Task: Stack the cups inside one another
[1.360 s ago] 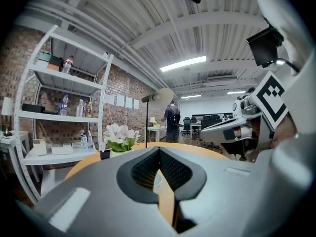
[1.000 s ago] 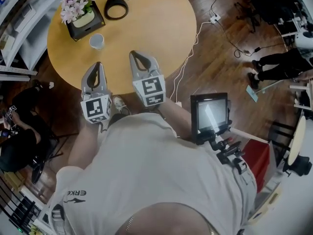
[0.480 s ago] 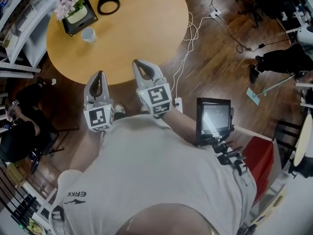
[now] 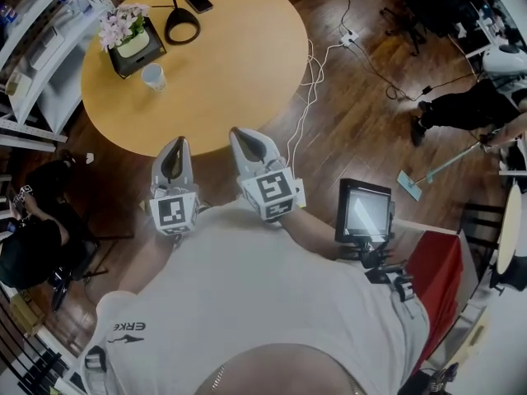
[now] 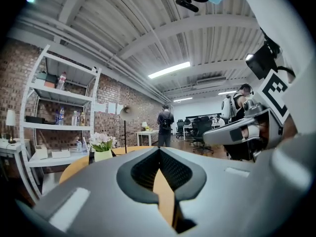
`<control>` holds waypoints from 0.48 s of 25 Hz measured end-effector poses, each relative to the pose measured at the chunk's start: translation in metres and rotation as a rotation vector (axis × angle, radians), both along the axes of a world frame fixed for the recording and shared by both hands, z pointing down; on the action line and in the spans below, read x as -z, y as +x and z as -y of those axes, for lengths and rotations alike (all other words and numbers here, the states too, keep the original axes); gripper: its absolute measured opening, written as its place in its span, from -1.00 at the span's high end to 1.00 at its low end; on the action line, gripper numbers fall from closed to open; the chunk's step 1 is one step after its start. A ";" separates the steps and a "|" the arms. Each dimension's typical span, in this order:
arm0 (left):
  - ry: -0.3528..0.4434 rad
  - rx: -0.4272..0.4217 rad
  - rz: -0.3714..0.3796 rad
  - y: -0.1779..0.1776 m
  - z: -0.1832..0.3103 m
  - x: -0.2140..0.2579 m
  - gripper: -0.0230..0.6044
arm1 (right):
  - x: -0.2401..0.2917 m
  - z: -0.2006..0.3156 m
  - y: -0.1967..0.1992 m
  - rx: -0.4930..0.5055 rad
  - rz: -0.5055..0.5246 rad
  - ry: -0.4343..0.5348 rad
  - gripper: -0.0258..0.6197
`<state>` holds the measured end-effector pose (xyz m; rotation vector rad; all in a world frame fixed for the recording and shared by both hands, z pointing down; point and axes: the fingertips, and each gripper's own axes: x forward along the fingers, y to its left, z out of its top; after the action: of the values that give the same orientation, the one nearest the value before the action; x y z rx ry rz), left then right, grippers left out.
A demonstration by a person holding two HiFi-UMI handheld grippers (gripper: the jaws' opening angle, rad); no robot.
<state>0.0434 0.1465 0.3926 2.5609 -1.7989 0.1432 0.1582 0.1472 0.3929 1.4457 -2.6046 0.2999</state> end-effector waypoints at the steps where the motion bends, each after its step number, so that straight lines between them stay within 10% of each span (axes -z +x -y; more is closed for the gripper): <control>1: -0.001 -0.004 -0.006 -0.003 -0.002 0.000 0.92 | 0.001 -0.003 -0.004 -0.002 -0.005 0.002 0.88; 12: 0.014 -0.045 -0.030 -0.028 -0.028 0.009 0.92 | 0.007 -0.033 -0.036 -0.007 -0.053 0.023 0.88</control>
<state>0.0159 0.1742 0.3841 2.5998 -1.7394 0.0918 0.1225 0.1805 0.3857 1.4503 -2.5701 0.2294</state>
